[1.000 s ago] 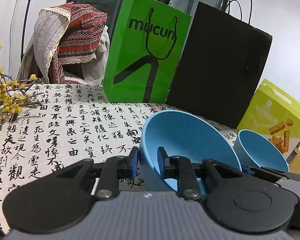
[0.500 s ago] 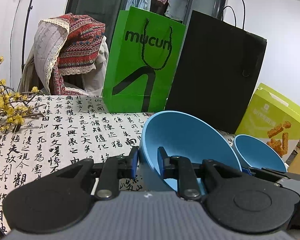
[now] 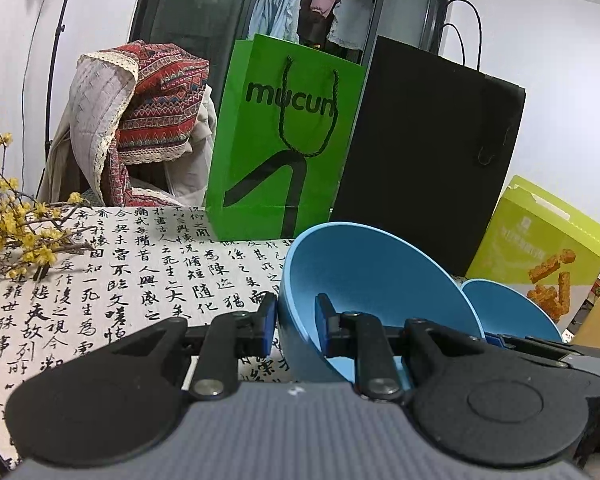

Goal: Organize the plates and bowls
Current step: 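Lift the gripped blue bowl off the table with both grippers, then carry the blue bowl with both grippers toward the blue bowl by the flower vase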

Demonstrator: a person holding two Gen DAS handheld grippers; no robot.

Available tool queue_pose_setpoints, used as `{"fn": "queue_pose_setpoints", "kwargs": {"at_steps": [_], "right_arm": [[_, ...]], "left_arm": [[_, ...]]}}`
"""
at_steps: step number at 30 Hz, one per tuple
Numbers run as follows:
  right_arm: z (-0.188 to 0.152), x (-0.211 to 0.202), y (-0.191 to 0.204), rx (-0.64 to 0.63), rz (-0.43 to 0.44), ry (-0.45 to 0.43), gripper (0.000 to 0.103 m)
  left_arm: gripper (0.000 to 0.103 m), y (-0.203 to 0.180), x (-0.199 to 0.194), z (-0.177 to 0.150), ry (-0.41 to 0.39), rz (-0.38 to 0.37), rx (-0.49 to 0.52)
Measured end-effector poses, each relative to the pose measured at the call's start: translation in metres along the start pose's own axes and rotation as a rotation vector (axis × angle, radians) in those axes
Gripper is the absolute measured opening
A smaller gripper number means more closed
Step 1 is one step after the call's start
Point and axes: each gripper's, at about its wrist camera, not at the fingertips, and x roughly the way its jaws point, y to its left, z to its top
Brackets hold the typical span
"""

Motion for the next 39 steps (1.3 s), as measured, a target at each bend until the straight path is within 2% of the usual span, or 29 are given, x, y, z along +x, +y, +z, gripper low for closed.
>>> {"fn": "queue_pose_setpoints", "kwargs": {"at_steps": [15, 27, 39], "right_arm": [[0.012, -0.045, 0.011, 0.016, 0.050, -0.034, 0.018], [0.013, -0.081, 0.017, 0.024, 0.072, -0.034, 0.018], [0.008, -0.127, 0.023, 0.016, 0.083, -0.052, 0.018]], "left_arm": [[0.021, -0.014, -0.044, 0.008, 0.027, 0.072, 0.054], [0.021, -0.027, -0.087, 0.012, -0.007, 0.111, 0.081], [0.021, -0.038, -0.129, -0.002, -0.014, 0.130, 0.087]]}}
